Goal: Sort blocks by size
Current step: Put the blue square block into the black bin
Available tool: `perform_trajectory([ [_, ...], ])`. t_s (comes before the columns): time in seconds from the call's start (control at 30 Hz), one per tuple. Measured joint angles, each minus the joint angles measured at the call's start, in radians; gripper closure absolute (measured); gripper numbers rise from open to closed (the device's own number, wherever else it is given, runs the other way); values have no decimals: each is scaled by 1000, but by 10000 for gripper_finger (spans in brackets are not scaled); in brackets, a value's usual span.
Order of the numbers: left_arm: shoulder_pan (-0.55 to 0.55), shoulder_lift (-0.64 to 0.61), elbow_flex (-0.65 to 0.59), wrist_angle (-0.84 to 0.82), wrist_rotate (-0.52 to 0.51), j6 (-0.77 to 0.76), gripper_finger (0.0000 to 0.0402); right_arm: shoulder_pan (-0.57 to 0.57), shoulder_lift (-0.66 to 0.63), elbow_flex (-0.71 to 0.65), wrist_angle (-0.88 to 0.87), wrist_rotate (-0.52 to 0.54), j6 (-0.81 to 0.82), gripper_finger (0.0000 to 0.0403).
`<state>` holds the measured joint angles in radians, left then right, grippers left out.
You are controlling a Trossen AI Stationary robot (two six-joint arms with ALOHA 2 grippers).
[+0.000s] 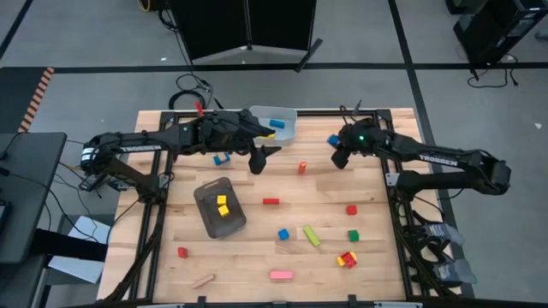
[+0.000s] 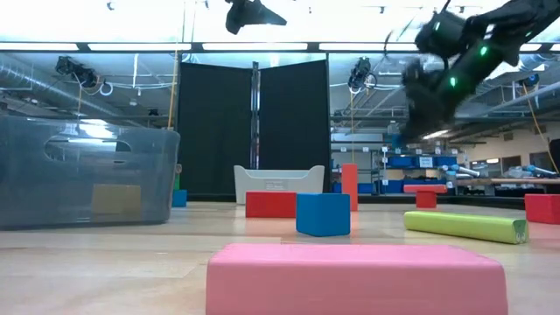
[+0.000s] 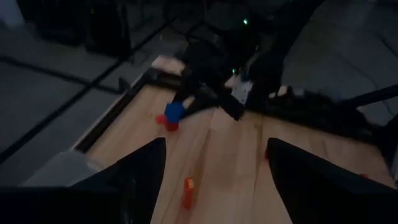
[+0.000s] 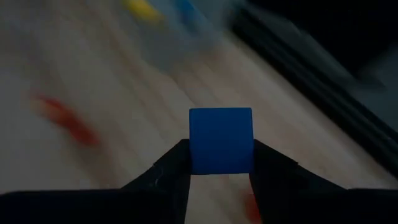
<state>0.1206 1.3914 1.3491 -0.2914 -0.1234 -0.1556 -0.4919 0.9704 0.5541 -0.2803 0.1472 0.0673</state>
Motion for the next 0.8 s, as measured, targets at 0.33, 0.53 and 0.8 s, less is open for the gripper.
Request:
perform_trajectory([
  [0.33, -76, -147, 0, -21, -68, 46, 115, 149, -35, 0, 462, -512, -46, 258],
  [0.53, -150, -227, 1, -74, -148, 48, 115, 223, 70, 0, 734, -751, 11, 258],
  [0.8, -271, -276, 1, -164, -320, 8, 115, 406, 367, 8, 1051, -483, 91, 258],
])
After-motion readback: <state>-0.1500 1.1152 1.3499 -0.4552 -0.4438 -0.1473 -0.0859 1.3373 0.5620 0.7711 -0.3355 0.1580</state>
